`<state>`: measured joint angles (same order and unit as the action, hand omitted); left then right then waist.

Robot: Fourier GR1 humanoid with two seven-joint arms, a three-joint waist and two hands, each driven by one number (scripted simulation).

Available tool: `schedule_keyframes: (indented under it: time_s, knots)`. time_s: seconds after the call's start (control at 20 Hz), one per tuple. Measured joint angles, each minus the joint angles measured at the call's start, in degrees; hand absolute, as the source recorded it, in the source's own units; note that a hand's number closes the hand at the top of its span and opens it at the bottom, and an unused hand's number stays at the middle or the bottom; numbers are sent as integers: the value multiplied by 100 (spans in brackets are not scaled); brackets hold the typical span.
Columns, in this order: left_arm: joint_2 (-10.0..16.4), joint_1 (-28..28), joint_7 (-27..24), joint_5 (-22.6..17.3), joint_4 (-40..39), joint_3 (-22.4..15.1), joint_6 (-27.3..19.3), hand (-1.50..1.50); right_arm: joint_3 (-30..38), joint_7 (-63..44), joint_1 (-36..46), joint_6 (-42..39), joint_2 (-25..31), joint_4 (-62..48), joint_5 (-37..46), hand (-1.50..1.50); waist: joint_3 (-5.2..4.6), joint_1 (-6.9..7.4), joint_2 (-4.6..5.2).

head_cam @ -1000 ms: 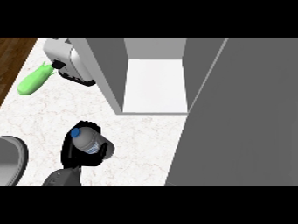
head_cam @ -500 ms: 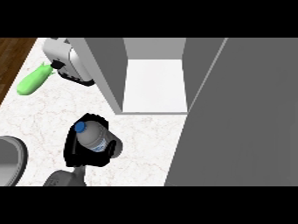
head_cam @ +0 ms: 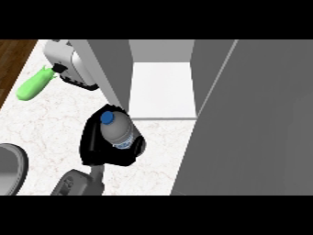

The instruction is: Pick up the bottled water, place it into the cabinet and close the cabinet

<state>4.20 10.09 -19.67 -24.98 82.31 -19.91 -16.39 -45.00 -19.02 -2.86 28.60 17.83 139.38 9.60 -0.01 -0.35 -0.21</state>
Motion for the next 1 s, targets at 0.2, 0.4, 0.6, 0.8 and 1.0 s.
schedule_keyframes:
  time_s: [0.2, 0.4, 0.6, 0.8, 1.0]
  knots:
    - [-189, 350, 288, 241, 3, -33, -294, 150, 83, 160, -93, -41, 79, -1, -16, -150, 1, -10, 6]
    - [-308, 869, 326, 334, -273, 80, -539, 150, 103, 365, -259, -64, 213, 29, -39, -150, 1, -34, 10]
    - [-376, 1461, 364, 406, -710, 132, -861, 150, 125, 332, -284, -99, 255, 106, -45, -150, 0, -54, 15]
    - [-385, 2028, 527, 568, -1187, 420, -978, 150, 65, 465, -437, -68, 296, 141, -54, -150, 0, -59, 14]
    - [-402, 2615, 644, 671, -1752, 547, -1112, 150, 132, 458, -443, -94, 305, 159, -101, -150, 0, -66, 21]
